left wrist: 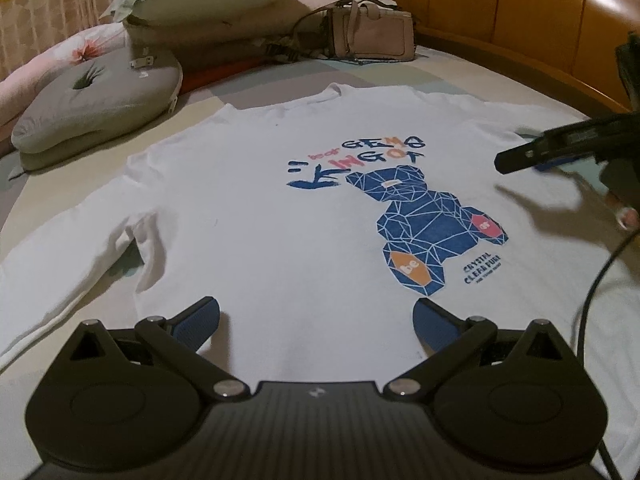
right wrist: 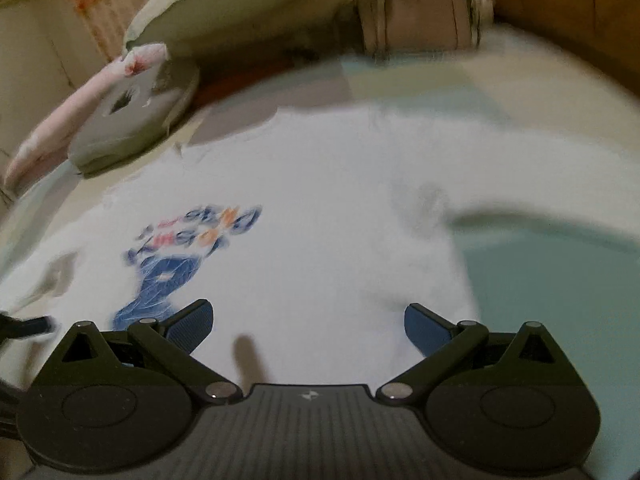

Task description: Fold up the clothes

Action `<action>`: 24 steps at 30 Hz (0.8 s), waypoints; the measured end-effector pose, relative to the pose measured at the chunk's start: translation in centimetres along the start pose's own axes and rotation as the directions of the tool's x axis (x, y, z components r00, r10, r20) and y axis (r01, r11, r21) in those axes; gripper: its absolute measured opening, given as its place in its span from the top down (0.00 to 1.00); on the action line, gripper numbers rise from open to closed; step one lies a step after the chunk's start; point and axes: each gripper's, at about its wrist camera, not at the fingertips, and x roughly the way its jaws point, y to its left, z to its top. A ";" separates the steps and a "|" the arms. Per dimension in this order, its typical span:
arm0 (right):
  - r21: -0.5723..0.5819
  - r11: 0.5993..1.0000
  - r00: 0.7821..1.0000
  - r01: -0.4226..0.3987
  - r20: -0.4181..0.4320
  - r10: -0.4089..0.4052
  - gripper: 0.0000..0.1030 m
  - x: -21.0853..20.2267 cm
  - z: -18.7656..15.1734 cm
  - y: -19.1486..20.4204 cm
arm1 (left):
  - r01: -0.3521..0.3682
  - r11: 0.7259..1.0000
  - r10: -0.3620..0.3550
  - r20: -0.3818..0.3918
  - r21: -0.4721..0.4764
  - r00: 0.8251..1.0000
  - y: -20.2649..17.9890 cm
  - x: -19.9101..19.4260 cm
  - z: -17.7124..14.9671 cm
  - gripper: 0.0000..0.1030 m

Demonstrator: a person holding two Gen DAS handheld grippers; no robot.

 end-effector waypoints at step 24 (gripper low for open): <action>-0.084 0.993 0.988 0.080 -0.126 -0.090 0.00 -7.7 -8.3 3.7 | -0.009 1.000 0.008 0.024 0.024 1.000 -0.9 -0.9 0.2 0.01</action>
